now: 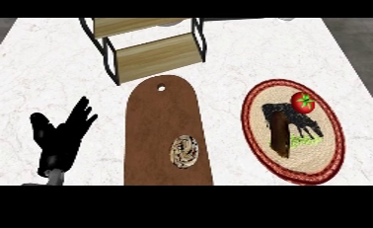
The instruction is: Pick the sweet potato from the placemat and place it in the tiered shelf
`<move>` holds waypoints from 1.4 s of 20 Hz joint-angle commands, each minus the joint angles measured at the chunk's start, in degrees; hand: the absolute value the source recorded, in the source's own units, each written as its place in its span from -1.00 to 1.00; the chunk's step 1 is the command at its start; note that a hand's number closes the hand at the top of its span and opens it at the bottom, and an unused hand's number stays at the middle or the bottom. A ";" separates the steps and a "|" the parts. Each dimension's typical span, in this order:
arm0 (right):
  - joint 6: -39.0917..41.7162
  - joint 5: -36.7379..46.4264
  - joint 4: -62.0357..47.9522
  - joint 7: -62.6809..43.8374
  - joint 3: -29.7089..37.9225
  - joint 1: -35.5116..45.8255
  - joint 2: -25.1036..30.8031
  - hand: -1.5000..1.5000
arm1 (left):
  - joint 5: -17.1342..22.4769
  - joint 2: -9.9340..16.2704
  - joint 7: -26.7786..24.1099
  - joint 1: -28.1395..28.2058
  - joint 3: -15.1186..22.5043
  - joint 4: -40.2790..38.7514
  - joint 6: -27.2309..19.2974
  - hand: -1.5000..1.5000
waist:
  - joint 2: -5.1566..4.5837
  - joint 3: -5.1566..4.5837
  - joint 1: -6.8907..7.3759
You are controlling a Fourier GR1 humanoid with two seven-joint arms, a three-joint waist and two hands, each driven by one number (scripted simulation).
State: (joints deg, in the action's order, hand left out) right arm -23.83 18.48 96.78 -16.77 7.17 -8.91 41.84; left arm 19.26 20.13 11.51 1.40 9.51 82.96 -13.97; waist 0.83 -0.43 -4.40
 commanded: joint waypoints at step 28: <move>29.93 23.26 22.13 -67.86 -28.16 14.01 -4.06 -1.00 | 0.09 -0.02 3.55 -5.77 -0.78 -5.51 4.95 0.00 | -1.39 0.17 7.32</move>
State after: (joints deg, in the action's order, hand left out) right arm 2.05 38.31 123.20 -70.09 -17.93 0.50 42.03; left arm 19.44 19.81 13.98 -4.76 9.07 78.43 -8.78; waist -0.44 -0.17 2.84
